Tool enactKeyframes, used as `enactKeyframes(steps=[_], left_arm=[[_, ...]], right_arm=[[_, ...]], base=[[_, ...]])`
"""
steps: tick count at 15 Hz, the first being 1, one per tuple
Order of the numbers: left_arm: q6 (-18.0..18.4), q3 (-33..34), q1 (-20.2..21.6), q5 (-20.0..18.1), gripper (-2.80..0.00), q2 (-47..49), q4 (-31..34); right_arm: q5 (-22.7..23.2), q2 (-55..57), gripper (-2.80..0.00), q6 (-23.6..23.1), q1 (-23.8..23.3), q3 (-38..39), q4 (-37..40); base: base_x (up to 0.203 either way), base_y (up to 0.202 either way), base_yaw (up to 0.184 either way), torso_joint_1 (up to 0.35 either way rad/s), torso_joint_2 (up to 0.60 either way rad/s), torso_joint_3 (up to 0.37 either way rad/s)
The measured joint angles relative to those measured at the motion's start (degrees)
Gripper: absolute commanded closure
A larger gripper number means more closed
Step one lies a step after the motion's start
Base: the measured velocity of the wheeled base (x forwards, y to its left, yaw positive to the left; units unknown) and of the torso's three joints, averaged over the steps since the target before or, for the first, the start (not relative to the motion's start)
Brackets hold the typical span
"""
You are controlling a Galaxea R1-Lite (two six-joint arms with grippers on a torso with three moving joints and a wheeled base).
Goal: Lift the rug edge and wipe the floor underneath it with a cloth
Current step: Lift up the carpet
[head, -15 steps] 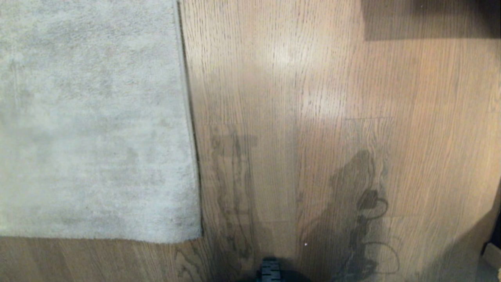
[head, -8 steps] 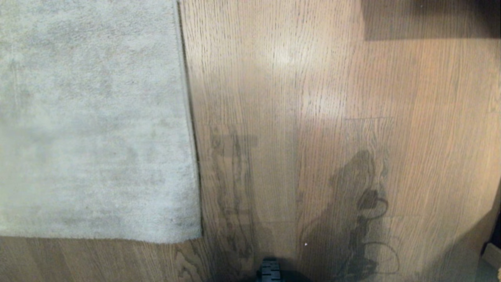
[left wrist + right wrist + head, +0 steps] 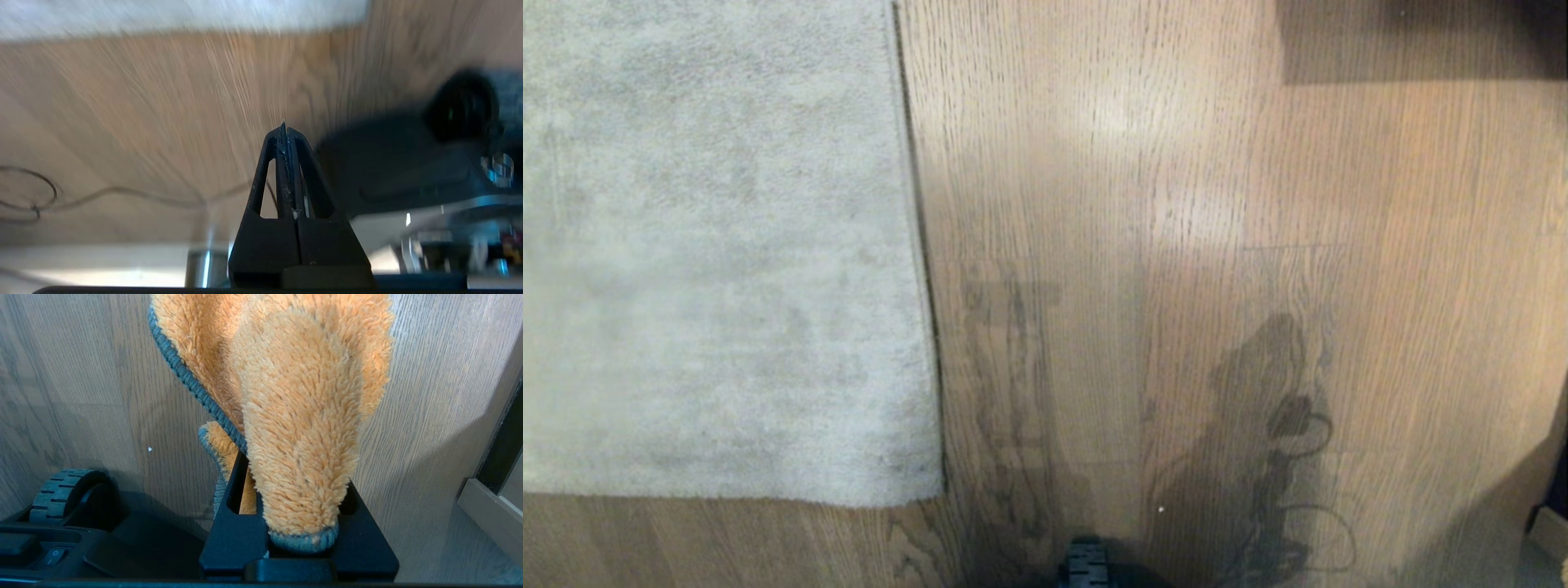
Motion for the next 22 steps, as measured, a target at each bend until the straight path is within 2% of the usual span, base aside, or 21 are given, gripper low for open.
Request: enactKeyframes(steps=[5,10,17,22], left_arm=[[0.0,0.0,-7.2,0.0,0.00,12.0,0.0],[0.0,0.1,-10.6,0.1,0.00,18.6,-0.2],[-0.7,0.8,-9.9,1.0,0.00,19.8,-5.4],[0.0,-10.7,-5.5,0.6,0.00,30.0,-6.4]], right_arm=[[0.0,0.0,0.00,0.0,0.0,0.0,0.0],[0.0,0.0,0.00,0.0,0.0,0.0,0.0],[0.0,0.0,0.00,0.0,0.0,0.0,0.0],[0.0,0.0,0.00,0.0,0.0,0.0,0.0]], base=[[0.000,0.000,0.000,0.000,0.00,0.000],[0.000,0.000,0.000,0.000,0.00,0.000],[0.000,0.000,0.000,0.000,0.00,0.000],[0.000,0.000,0.000,0.000,0.00,0.000]])
